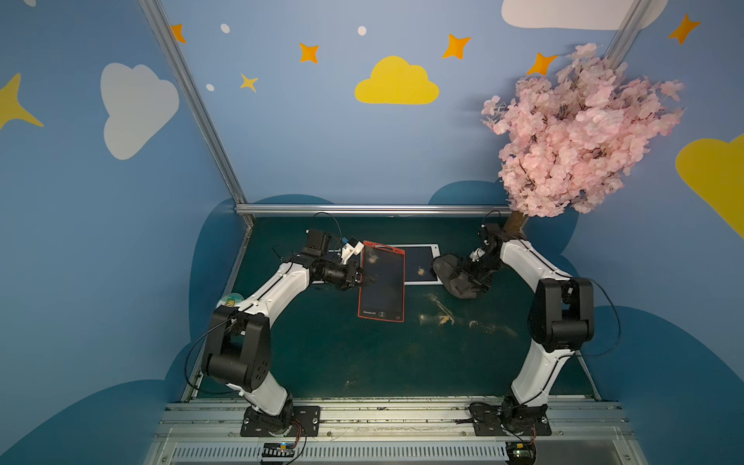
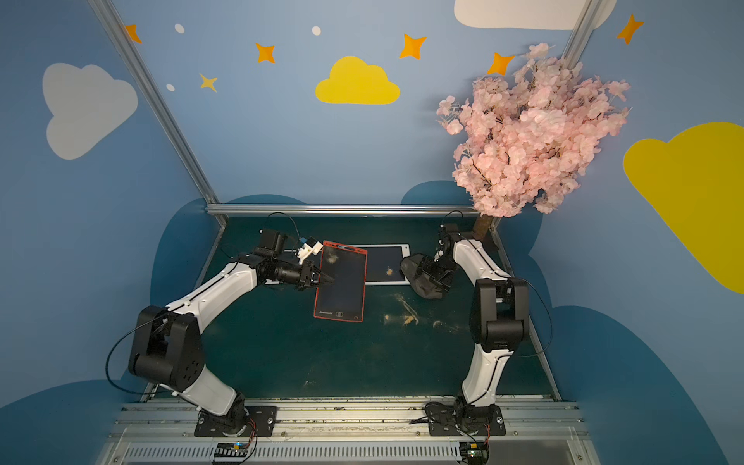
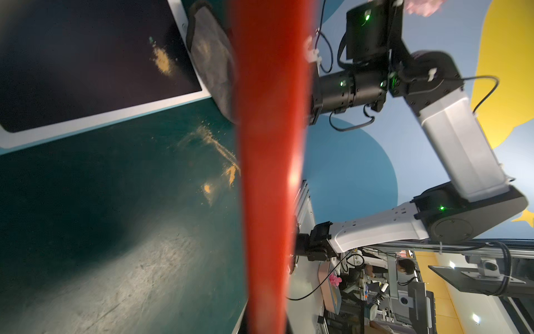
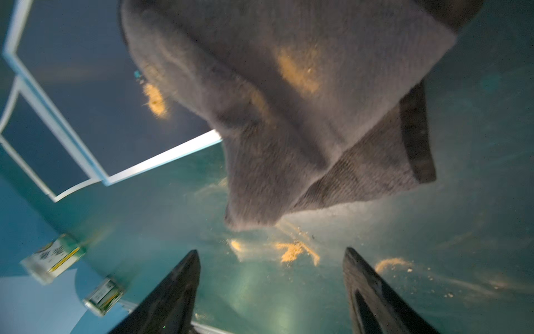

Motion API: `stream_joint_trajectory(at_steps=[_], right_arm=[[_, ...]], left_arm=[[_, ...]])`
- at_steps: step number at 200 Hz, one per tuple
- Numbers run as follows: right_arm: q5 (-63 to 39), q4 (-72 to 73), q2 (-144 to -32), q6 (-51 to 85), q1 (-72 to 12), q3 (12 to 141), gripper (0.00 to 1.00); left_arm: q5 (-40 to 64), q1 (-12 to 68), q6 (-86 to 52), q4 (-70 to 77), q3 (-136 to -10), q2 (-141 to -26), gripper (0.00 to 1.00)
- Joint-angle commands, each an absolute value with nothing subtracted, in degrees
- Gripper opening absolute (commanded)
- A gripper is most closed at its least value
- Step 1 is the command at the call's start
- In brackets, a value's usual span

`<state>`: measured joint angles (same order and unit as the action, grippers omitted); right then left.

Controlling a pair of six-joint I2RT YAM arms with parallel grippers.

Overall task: Wipe the drawing tablet
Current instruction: Pick up the drawing tablet from the center of the board.

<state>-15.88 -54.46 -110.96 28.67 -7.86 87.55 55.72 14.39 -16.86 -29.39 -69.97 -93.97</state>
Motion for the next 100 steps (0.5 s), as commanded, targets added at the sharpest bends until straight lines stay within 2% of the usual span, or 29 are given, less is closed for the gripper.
stream_joint_trajectory(at_steps=[1, 30, 45, 67, 81, 100], right_arm=[[-9.7, -58.7, -114.2, 28.7, -9.0, 91.6, 0.79], [-2.1, -61.1, -114.9, 27.2, -10.8, 95.4, 0.80], [4.4, -62.6, -115.3, 25.0, -12.1, 97.5, 0.85], [10.5, -68.5, -119.6, 23.2, -12.3, 103.9, 0.86], [10.5, -68.9, -121.5, 23.8, -10.9, 106.1, 0.85], [5.1, -65.3, -122.1, 24.7, -7.9, 106.0, 0.80]], left_arm=[[55.1, 14.2, -10.2, -37.6, -73.2, -94.9, 0.03], [55.6, 14.2, -10.6, -37.7, -73.1, -97.1, 0.03], [55.7, 14.2, -10.6, -38.0, -73.1, -96.9, 0.03], [55.5, 14.2, -10.8, -37.6, -72.9, -95.9, 0.03], [55.0, 14.2, -10.7, -37.6, -72.6, -95.4, 0.03], [54.9, 14.2, -10.7, -37.6, -72.0, -95.0, 0.03]])
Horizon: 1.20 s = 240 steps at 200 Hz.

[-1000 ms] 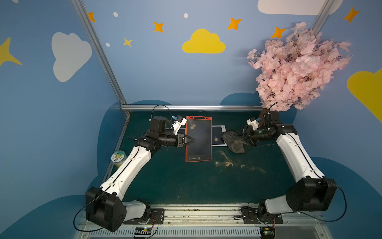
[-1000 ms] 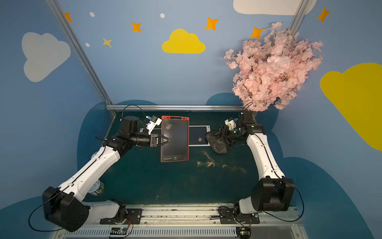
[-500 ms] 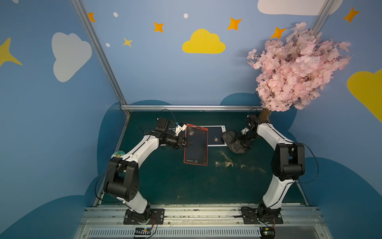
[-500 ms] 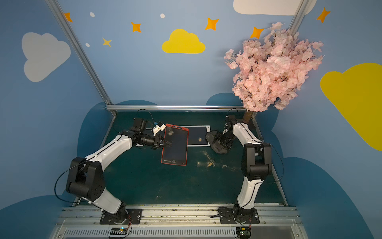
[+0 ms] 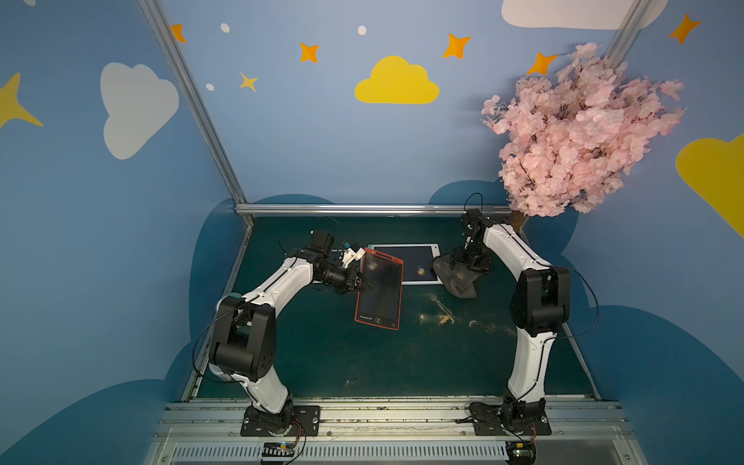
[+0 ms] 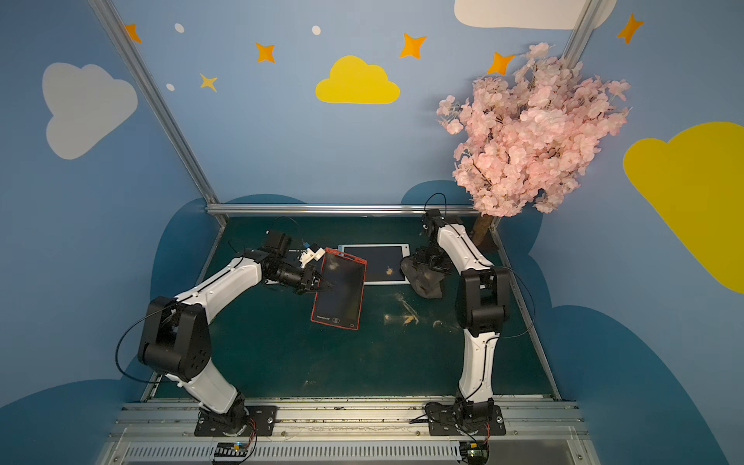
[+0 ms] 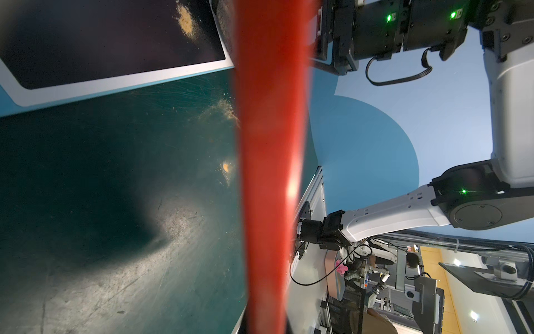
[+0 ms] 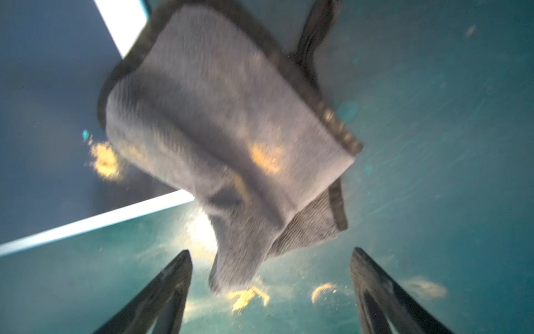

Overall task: Wipe the drawing tablet
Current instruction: Pick up the drawing tablet from the center of the board, then pick up the cleaning item at the center of the board.

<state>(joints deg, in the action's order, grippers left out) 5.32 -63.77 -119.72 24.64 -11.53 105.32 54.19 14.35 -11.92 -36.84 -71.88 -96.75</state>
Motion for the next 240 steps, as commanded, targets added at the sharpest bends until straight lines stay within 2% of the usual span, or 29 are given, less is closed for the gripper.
stream_joint_trajectory(at_steps=[1, 23, 37, 65, 76, 84, 101, 108, 147, 208, 240], right_arm=[[4.7, -65.1, -122.2, 24.8, -7.7, 106.1, 0.80], [1.6, -66.1, -126.2, 25.9, -6.0, 110.3, 0.71], [1.3, -67.3, -128.7, 26.7, -5.9, 112.2, 0.61], [-0.1, -66.1, -130.3, 27.9, -5.5, 110.7, 0.55], [-0.6, -65.4, -130.6, 28.0, -5.2, 109.9, 0.48], [-1.5, -64.7, -130.9, 28.2, -4.8, 109.5, 0.41], [-3.6, -62.9, -130.5, 28.6, -4.0, 108.0, 0.08], [-3.8, -62.5, -130.2, 28.7, -3.6, 107.6, 0.00], [1.8, -62.5, -124.9, 29.5, -0.4, 105.6, 0.00], [24.1, -62.3, -108.2, 33.8, 2.6, 98.7, 0.00], [25.3, -63.0, -107.1, 33.9, 2.2, 99.8, 0.00]], left_arm=[[54.9, 14.2, -10.7, -37.6, -72.0, -95.0, 0.03], [54.6, 14.2, -10.7, -37.6, -71.7, -94.6, 0.03], [54.6, 14.2, -10.7, -37.5, -71.5, -94.3, 0.03], [54.0, 14.2, -10.5, -37.6, -71.1, -93.6, 0.03], [53.9, 14.2, -10.4, -37.6, -71.0, -93.6, 0.03], [53.9, 14.2, -10.4, -37.6, -71.0, -93.4, 0.03], [53.8, 14.2, -10.4, -37.6, -71.0, -93.4, 0.03], [53.8, 14.2, -10.4, -37.6, -71.0, -93.4, 0.03], [53.9, 14.2, -10.3, -37.6, -70.8, -93.4, 0.03], [54.5, 14.3, -10.5, -37.5, -71.1, -93.6, 0.03], [54.3, 14.5, -10.5, -37.4, -71.0, -93.4, 0.03]])
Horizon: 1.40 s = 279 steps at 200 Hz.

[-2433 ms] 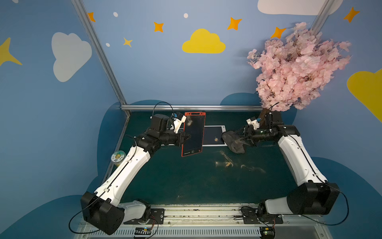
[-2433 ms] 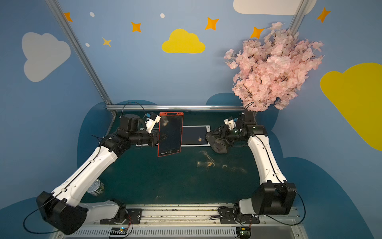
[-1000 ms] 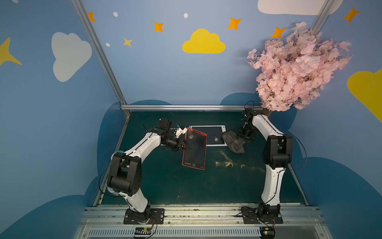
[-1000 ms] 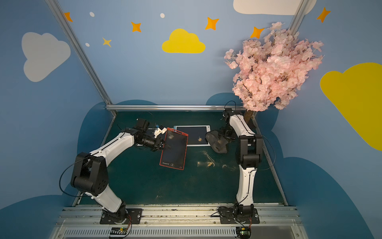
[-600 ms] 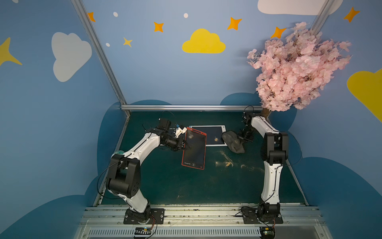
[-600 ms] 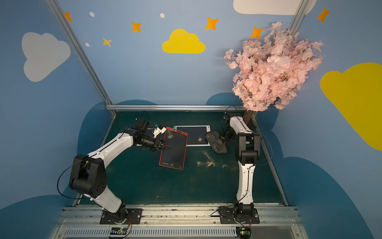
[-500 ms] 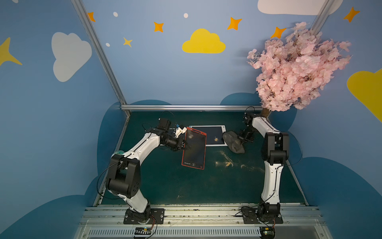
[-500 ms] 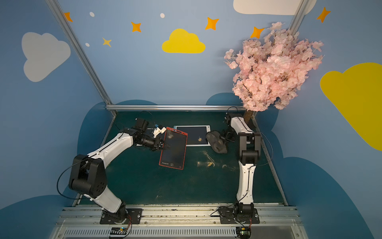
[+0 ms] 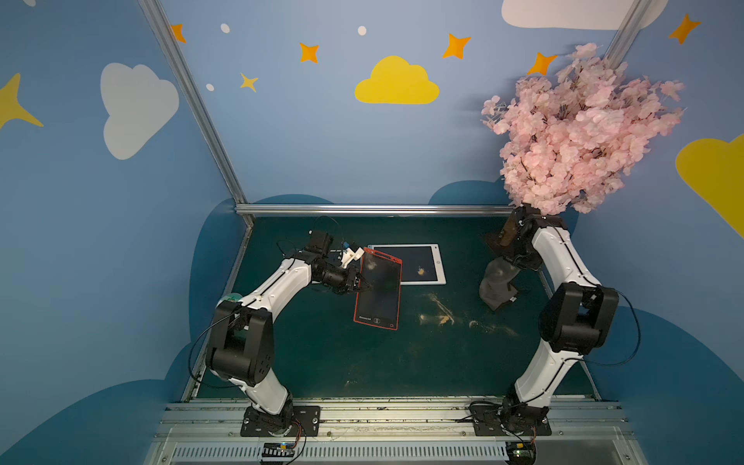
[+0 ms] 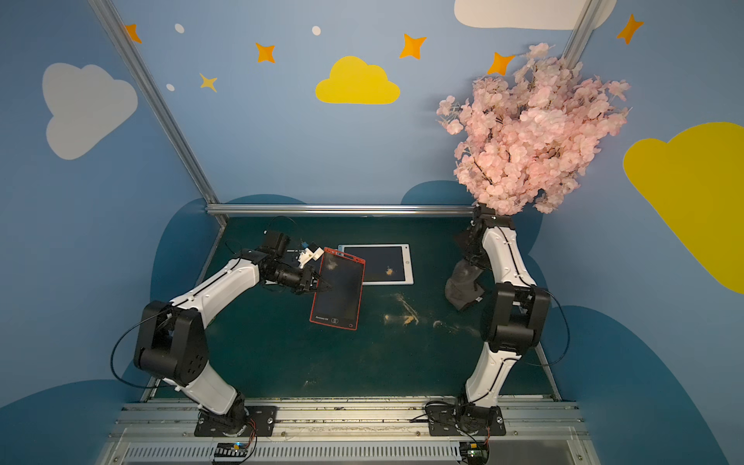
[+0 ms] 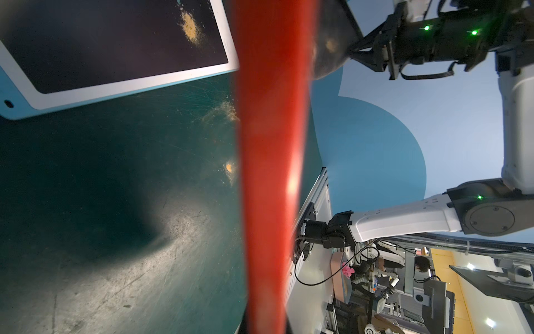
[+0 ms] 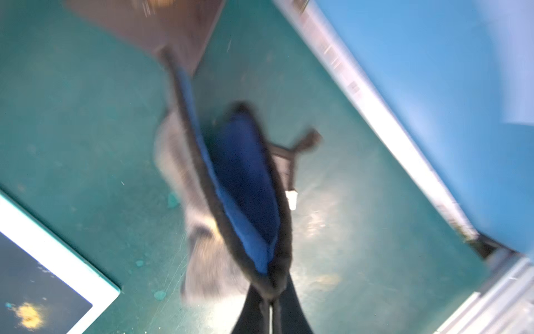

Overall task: Wipe the drawing tablet
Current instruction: Pick up the cleaning item at the center of the board.

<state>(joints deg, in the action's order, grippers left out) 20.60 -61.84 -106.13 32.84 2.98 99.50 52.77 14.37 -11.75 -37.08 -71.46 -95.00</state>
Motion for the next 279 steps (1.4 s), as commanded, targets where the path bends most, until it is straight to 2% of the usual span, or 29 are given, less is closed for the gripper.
stream_joint_trajectory(at_steps=[1, 21, 60, 65, 69, 70, 71, 72, 74, 75, 78, 79, 91, 98, 150, 175, 204, 239, 279], right_arm=[[25.3, -63.0, -107.2, 33.9, 2.3, 99.9, 0.00], [23.8, -61.6, -108.3, 32.2, 0.2, 101.2, 0.00], [11.3, -57.7, -117.0, 27.3, -3.2, 110.0, 0.00], [9.6, -57.5, -118.8, 26.4, -3.5, 111.9, 0.12], [7.9, -57.8, -120.2, 25.4, -3.7, 113.7, 0.25], [7.4, -58.0, -120.6, 25.3, -3.8, 114.3, 0.25], [7.0, -58.2, -121.0, 25.1, -3.8, 114.8, 0.33], [6.7, -58.5, -121.3, 25.0, -3.8, 115.3, 0.33], [6.1, -59.3, -122.2, 24.8, -3.9, 116.6, 0.39], [5.9, -59.7, -122.5, 24.8, -3.9, 117.1, 0.46], [5.7, -60.9, -123.7, 24.7, -4.1, 119.1, 0.52], [5.6, -61.4, -124.0, 24.6, -4.1, 119.6, 0.58], [8.1, -64.9, -126.0, 24.3, -5.1, 123.5, 0.80], [9.8, -64.9, -125.3, 24.1, -5.6, 122.8, 0.85], [16.3, -63.2, -114.6, 30.0, -3.7, 107.5, 0.82], [10.1, -65.2, -113.2, 34.8, 1.3, 103.9, 0.83], [3.6, -67.7, -116.5, 37.4, 6.1, 105.9, 0.86], [0.5, -73.3, -126.7, 38.1, 8.9, 114.6, 0.87], [-2.5, -70.2, -129.7, 39.8, 9.4, 111.5, 0.87]], left_arm=[[54.4, 14.5, -10.5, -37.4, -71.0, -93.4, 0.03], [54.3, 14.6, -10.4, -37.4, -70.9, -93.4, 0.03], [54.0, 14.7, -10.4, -37.6, -70.8, -92.9, 0.03], [53.9, 14.7, -10.3, -37.5, -70.8, -92.8, 0.03], [53.9, 14.7, -10.3, -37.5, -70.7, -92.7, 0.03], [53.9, 14.7, -10.4, -37.5, -70.7, -92.7, 0.03], [53.8, 14.7, -10.4, -37.5, -70.7, -92.7, 0.03], [53.8, 14.8, -10.4, -37.5, -70.7, -92.7, 0.03], [53.8, 14.8, -10.3, -37.5, -70.7, -92.7, 0.03], [53.8, 14.8, -10.3, -37.5, -70.7, -92.7, 0.03], [53.7, 14.7, -10.3, -37.5, -70.6, -92.7, 0.03], [53.7, 14.7, -10.2, -37.5, -70.6, -92.7, 0.03], [53.6, 14.8, -10.1, -37.7, -70.6, -92.7, 0.03], [53.5, 14.9, -10.1, -37.8, -70.5, -92.6, 0.03], [53.9, 15.1, -10.3, -37.8, -70.8, -92.7, 0.03], [54.0, 15.4, -10.5, -37.7, -70.8, -92.3, 0.03], [54.1, 15.5, -10.5, -37.6, -70.6, -91.3, 0.03], [53.6, 15.6, -10.6, -37.5, -70.3, -90.3, 0.03], [52.9, 15.6, -10.3, -37.8, -70.1, -89.9, 0.03]])
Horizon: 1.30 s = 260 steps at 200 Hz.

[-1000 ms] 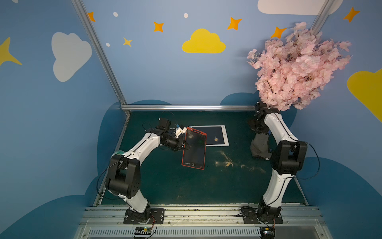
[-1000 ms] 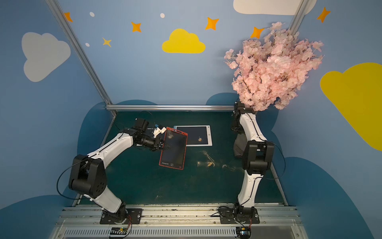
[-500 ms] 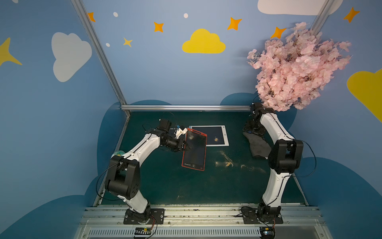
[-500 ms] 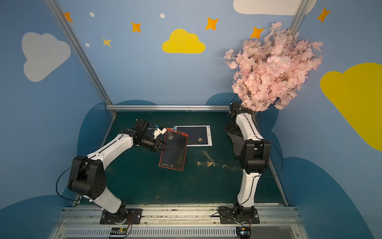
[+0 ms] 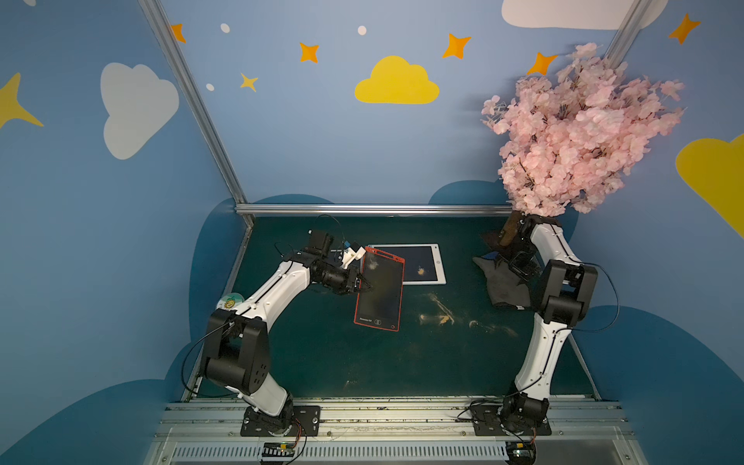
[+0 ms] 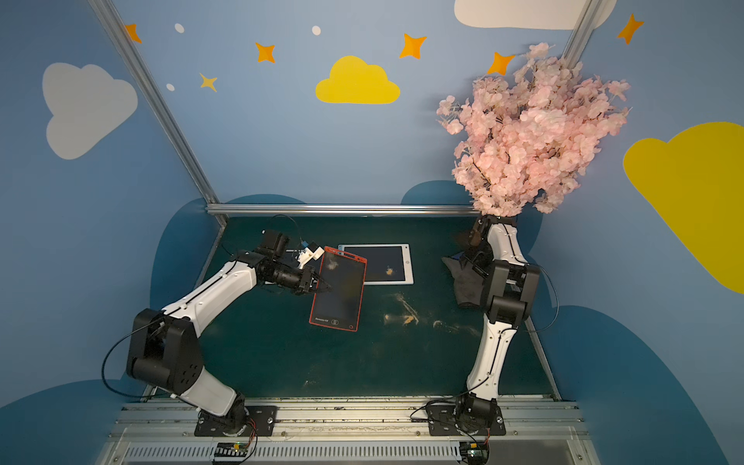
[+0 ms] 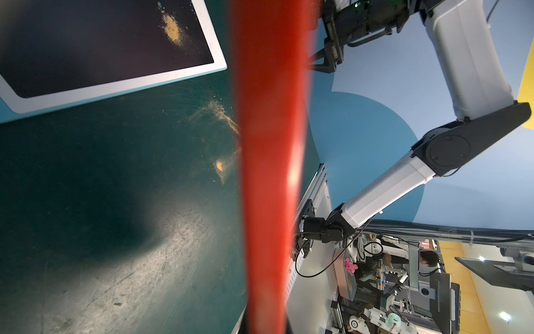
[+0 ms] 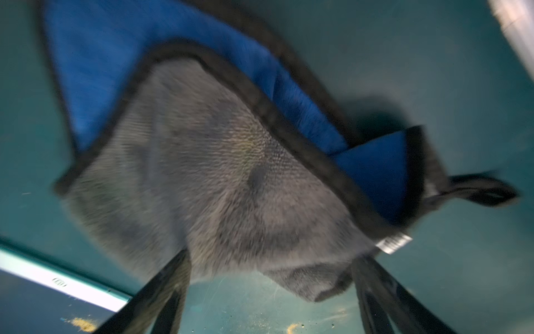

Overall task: Wipe the drawing tablet
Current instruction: Pick up the cleaning item at the center of the board.

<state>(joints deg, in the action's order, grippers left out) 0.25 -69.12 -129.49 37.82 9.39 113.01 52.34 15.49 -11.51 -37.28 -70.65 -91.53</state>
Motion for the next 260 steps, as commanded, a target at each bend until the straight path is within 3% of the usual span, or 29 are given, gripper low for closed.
stream_joint_trajectory(at_steps=[1, 64, 102, 196, 260], right_arm=[[-2.5, -70.2, -129.7, 39.8, 9.4, 111.4, 0.87], [-3.4, -67.5, -131.5, 41.5, 9.5, 105.2, 0.86], [1.5, -66.9, -131.7, 41.9, 9.2, 103.5, 0.86], [5.2, -68.5, -129.7, 38.8, 7.8, 110.5, 0.92], [4.1, -68.9, -137.9, 37.4, 7.3, 112.4, 0.92]], left_arm=[[52.9, 15.6, -10.3, -37.8, -70.1, -89.9, 0.03], [52.6, 15.6, -10.1, -38.0, -70.1, -89.8, 0.03], [52.4, 15.7, -10.0, -38.1, -70.1, -89.4, 0.03], [52.2, 15.7, -9.7, -38.4, -70.2, -89.4, 0.03], [52.1, 15.7, -9.4, -38.7, -70.3, -89.8, 0.03]])
